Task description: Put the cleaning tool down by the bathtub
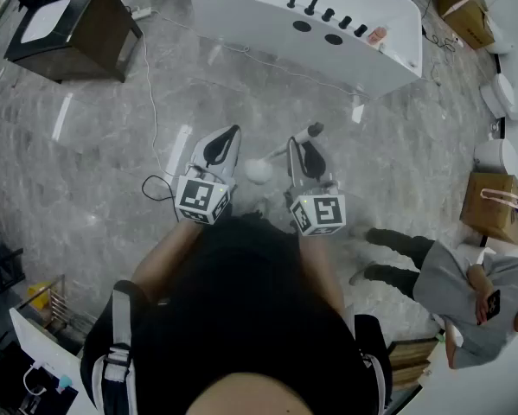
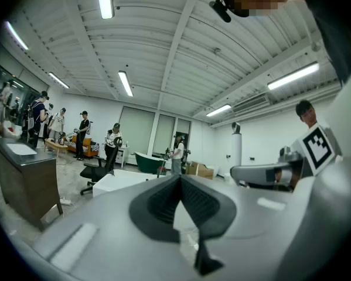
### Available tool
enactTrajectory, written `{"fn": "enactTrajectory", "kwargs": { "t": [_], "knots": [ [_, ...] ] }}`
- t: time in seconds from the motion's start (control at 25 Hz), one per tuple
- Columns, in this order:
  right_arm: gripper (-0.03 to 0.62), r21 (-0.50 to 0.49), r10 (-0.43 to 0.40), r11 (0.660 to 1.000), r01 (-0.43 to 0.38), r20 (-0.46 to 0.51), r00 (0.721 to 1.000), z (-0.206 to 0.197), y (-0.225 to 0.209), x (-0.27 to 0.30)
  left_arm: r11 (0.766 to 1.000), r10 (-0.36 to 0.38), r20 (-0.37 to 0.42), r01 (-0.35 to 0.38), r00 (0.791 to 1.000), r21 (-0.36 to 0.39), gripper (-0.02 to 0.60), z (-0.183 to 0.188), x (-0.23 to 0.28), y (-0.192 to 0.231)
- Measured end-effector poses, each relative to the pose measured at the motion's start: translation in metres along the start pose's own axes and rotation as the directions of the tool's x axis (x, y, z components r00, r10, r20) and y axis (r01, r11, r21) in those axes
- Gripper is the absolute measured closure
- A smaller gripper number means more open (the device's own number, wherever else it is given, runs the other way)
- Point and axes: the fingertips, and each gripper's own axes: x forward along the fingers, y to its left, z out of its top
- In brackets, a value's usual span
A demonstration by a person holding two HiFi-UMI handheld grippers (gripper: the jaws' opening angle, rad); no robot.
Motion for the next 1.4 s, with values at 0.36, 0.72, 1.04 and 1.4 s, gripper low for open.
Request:
{"fn": "enactTrajectory", "kwargs": {
  "t": [0.36,0.72,1.04,1.4],
  "knots": [
    [0.513,0.001,0.007,1.000,-0.007,-0.014,1.000,-0.001,0.005,0.023,1.000,0.008,-0.011,-0.008,1.000,-0.018,0.575,-0.002,0.005,0.022],
    [0.511,-0.011,-0.029,1.000,0.028,-0.017,0.999,0.002,0.018,0.057,0.999,0.001,-0.004,-0.002,1.000,-0.041,0.575,0.002,0.011,0.069],
    [0.512,0.015,-0.059,0.998,0.059,-0.023,0.998,-0.001,0.030,0.096,0.998,-0.032,-0.017,0.031,0.999,-0.052,0.575,0.000,0.013,0.115],
    [0.513,0.006,-0.024,1.000,0.024,-0.009,1.000,0.009,0.025,0.147,0.996,0.040,0.027,-0.038,0.999,-0.077,0.575,0.012,0.039,0.161]
  ]
}}
